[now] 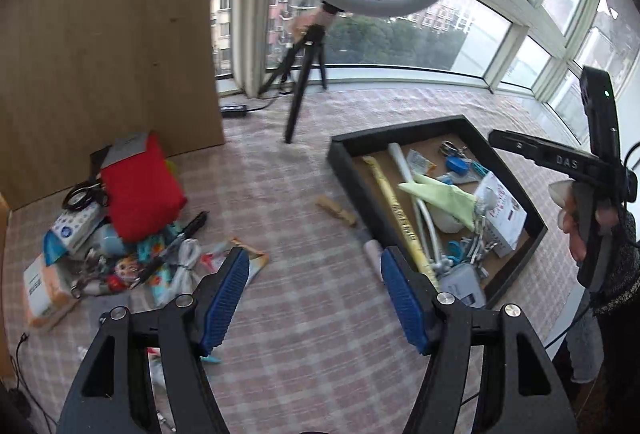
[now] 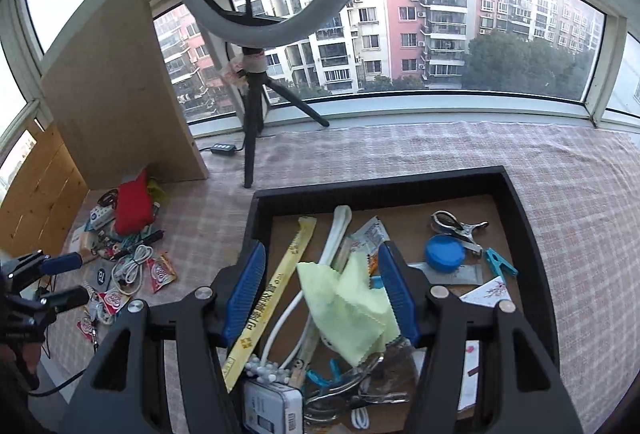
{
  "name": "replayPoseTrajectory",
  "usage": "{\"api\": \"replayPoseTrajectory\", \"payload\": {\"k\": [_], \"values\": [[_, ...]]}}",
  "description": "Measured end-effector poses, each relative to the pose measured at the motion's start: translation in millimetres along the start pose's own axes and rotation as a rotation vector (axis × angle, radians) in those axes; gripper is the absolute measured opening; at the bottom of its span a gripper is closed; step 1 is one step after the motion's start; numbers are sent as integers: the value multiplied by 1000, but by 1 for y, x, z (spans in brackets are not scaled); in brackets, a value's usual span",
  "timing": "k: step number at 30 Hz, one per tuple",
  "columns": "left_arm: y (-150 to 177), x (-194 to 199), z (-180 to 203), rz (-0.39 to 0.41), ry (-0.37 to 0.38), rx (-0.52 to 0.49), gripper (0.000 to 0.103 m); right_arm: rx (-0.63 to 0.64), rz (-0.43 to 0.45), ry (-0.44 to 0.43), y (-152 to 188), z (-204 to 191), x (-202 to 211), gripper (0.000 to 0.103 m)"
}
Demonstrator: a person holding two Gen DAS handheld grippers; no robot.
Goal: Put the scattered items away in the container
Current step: 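Grasp the white cable with the left gripper while the right grasps the coffee-mate sachet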
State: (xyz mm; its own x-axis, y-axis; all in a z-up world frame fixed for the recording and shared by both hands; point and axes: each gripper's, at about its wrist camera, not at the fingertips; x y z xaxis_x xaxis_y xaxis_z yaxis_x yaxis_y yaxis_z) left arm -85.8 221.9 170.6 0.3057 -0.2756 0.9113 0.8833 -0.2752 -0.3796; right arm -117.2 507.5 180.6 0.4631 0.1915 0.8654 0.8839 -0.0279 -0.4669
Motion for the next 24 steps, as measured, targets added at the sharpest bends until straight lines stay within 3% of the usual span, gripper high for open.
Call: {"api": "replayPoseTrajectory", "payload": {"k": [9,16,20,24], "values": [[61,45,-131,38,-122,272,65,120,-63,-93,13,-80,-29,58],[119,49,-193,16,-164,440,65,240,-146,-121,25,-139,-66,58],[129,40,-198,-6,-165,447,64,319,-197,-132,26,-169,-87,58],[110,23,-177,-24,-127,352,64,383,-239,-128,22,-191,-111,58]]}}
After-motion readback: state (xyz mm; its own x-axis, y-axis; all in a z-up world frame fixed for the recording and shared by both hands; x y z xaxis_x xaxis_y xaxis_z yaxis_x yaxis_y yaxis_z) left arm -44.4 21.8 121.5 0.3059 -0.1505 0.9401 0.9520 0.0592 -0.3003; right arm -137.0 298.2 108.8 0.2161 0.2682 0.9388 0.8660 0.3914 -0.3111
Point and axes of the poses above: each gripper's, at about its wrist camera, not at the fingertips, and x roughly against the way its jaws point, z to its right, y to its underside, and after that the axes turned 12 degrees about -z, right-handed
